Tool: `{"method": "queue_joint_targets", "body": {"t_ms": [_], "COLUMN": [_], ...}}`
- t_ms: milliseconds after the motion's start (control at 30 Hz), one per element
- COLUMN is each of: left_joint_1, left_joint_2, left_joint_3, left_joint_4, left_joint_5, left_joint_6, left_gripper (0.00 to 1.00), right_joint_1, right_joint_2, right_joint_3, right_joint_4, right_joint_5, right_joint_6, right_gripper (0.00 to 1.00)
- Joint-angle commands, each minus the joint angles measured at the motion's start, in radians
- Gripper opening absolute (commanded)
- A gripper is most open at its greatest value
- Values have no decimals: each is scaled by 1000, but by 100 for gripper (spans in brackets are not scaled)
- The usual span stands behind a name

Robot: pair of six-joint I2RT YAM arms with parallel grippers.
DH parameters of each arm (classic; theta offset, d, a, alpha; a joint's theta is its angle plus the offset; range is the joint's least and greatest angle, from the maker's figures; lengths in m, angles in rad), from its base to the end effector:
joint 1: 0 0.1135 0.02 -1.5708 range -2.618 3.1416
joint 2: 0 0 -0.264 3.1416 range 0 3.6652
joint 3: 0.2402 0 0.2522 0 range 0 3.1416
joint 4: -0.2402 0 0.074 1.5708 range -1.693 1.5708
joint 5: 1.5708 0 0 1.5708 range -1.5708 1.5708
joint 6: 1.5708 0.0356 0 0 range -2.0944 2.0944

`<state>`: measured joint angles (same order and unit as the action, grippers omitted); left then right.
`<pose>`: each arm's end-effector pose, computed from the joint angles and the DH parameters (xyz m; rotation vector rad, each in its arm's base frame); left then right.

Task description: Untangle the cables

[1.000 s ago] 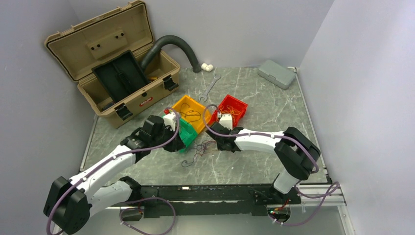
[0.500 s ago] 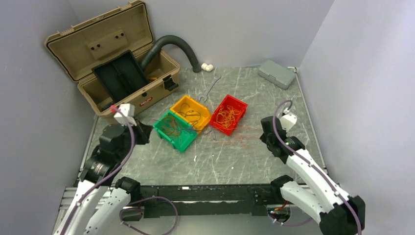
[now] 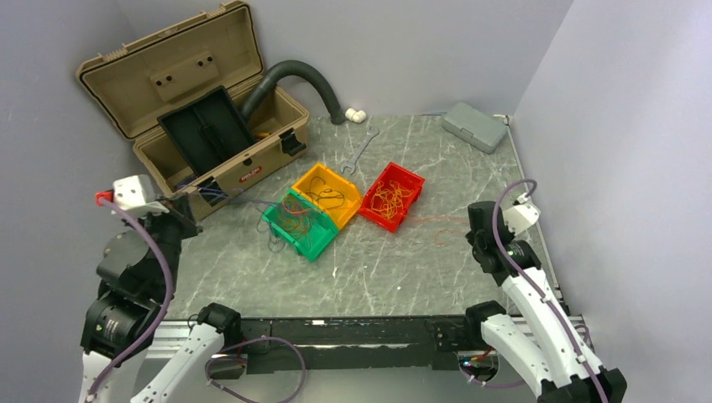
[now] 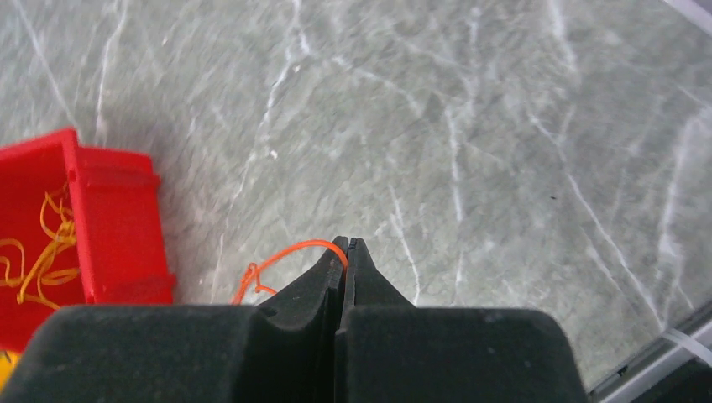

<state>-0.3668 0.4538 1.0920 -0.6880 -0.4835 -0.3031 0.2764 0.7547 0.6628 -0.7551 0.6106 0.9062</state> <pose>0.0518 -0.0022 0.4181 -0.3188 1.5846 -0.1257 0.1455 0.0201 0.2543 0.9388 2.0273 -0.1123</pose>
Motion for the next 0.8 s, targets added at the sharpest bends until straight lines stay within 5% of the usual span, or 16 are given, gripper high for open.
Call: {"method": "queue_joint_targets", "body": {"t_ms": [0, 467, 600, 700, 767], "left_joint_1": [6, 6, 6, 6, 6], "left_joint_2": [-1, 32, 38, 8, 31], "left_joint_3": [72, 136, 141, 75, 49], "left_joint_4": [12, 67, 86, 212, 238], "left_joint_5": [-205, -430, -486, -235, -21], "left_joint_6": [92, 114, 118, 205, 190], "left_gripper": [0, 0, 0, 0, 0], "right_joint_1": [-65, -138, -137, -138, -138], "right_joint_2": [-56, -275, -301, -292, -265], "right_joint_3": [34, 7, 43, 38, 42], "right_joint_4": [-80, -175, -152, 47, 75], "right_joint_5": [88, 180, 255, 88, -40], "right_joint_6": [98, 258, 170, -174, -237], "right_gripper": [0, 0, 0, 0, 0]}}
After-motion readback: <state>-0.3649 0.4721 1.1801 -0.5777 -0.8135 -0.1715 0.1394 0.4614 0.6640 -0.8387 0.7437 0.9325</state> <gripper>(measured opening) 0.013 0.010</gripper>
